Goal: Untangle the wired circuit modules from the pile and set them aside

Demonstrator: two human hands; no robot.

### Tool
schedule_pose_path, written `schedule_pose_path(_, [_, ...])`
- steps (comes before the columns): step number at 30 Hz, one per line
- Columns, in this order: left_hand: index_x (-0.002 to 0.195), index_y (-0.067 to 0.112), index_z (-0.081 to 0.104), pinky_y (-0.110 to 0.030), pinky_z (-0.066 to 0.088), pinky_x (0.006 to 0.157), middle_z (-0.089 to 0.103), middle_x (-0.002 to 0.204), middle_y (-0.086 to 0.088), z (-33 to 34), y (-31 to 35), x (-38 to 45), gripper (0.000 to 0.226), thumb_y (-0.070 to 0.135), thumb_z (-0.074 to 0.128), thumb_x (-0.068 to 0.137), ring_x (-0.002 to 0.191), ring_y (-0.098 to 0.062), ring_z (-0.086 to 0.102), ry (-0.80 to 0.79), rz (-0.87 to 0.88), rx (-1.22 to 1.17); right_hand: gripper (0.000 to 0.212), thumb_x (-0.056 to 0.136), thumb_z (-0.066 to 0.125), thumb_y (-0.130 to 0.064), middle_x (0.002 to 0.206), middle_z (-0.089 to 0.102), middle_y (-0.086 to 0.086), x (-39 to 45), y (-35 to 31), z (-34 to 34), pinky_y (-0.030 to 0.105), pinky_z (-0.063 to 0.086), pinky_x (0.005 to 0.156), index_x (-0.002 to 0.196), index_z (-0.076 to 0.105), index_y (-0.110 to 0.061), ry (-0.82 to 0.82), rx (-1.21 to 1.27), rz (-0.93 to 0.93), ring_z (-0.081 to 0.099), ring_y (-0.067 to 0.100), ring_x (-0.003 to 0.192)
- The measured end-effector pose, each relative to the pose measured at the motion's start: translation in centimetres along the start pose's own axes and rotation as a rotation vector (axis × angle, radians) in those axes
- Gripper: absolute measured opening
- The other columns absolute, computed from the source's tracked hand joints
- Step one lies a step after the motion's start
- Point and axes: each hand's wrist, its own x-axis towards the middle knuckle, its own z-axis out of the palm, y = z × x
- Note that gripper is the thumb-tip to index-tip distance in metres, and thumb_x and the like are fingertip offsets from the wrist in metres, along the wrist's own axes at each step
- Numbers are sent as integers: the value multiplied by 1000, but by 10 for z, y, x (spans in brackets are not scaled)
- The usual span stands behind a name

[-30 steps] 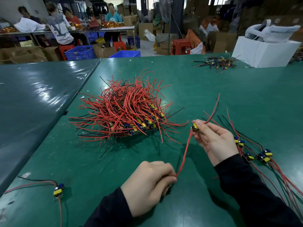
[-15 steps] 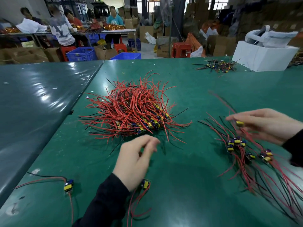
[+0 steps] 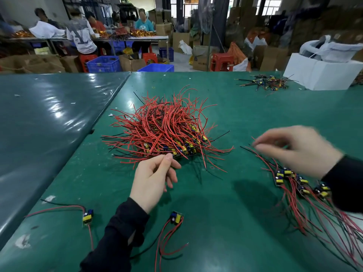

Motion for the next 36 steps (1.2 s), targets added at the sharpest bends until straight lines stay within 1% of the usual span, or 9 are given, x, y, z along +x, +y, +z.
schedule_pose_path(3, [74, 7, 66, -22, 35, 41, 58, 52, -2, 1, 0, -2, 36, 21, 44, 99, 45, -15, 49, -27, 18, 17, 9, 80, 70, -35, 71, 68, -16, -24, -59, 64, 18, 47, 67, 79, 72, -25, -290, 252, -120, 61, -3, 67])
schedule_pose_path(7, [74, 9, 66, -21, 36, 42, 58, 53, 0, 3, 0, -4, 33, 19, 46, 98, 45, -13, 50, -87, 49, 88, 49, 66, 70, -64, 82, 61, -10, -33, -90, 130, 25, 47, 71, 95, 66, -26, -359, 162, -54, 57, 10, 75])
schedule_pose_path(11, [74, 12, 67, -21, 38, 42, 59, 53, 0, 4, -2, -4, 31, 19, 48, 97, 47, -12, 52, -122, 79, 98, 39, 64, 71, -56, 80, 54, -12, -29, -89, 148, 26, 44, 68, 90, 63, -28, -317, 158, -95, 56, 11, 76])
schedule_pose_path(18, [77, 17, 70, -27, 48, 57, 69, 67, 2, -4, 0, -1, 31, 31, 50, 96, 68, -7, 62, -86, 70, 159, 20, 67, 82, -15, 62, 61, -4, -15, -51, 133, 27, 45, 62, 70, 63, -17, -117, 749, 168, 54, 8, 58])
schedule_pose_path(22, [79, 8, 68, -21, 42, 55, 68, 68, -2, -4, 2, -5, 50, 56, 56, 73, 62, -9, 57, -469, -184, 170, 19, 72, 77, -5, 66, 59, -5, -10, -37, 127, 34, 48, 68, 74, 62, -16, 33, 903, 178, 54, 10, 65])
schedule_pose_path(24, [81, 8, 67, -18, 42, 53, 68, 65, -4, -3, 4, -8, 28, 36, 67, 82, 55, -9, 57, -664, -213, 69, 18, 73, 77, -6, 67, 60, -6, -11, -37, 127, 32, 48, 72, 76, 62, -16, 29, 905, 151, 55, 9, 67])
schedule_pose_path(27, [75, 13, 71, -16, 40, 48, 61, 56, -3, -8, 8, -6, 11, 20, 67, 82, 47, -11, 54, -621, -259, -127, 15, 73, 77, -8, 68, 60, -5, -10, -37, 124, 27, 48, 69, 79, 63, -13, -67, 949, 155, 55, 9, 66])
schedule_pose_path(32, [84, 10, 75, -24, 44, 53, 54, 58, 1, -16, 8, -2, 35, 42, 61, 79, 55, -15, 54, -623, -440, -373, 23, 67, 77, 5, 68, 61, -1, -11, -36, 117, 17, 48, 59, 81, 64, -8, -260, 1073, 188, 54, 8, 56])
schedule_pose_path(36, [103, 3, 72, -32, 53, 67, 68, 80, -5, -18, 7, 5, 77, 64, 27, 87, 74, -19, 64, -641, -578, -826, 25, 58, 79, -6, 62, 62, 2, -11, -43, 118, 17, 47, 49, 77, 64, -6, -71, 1205, 240, 54, 10, 47])
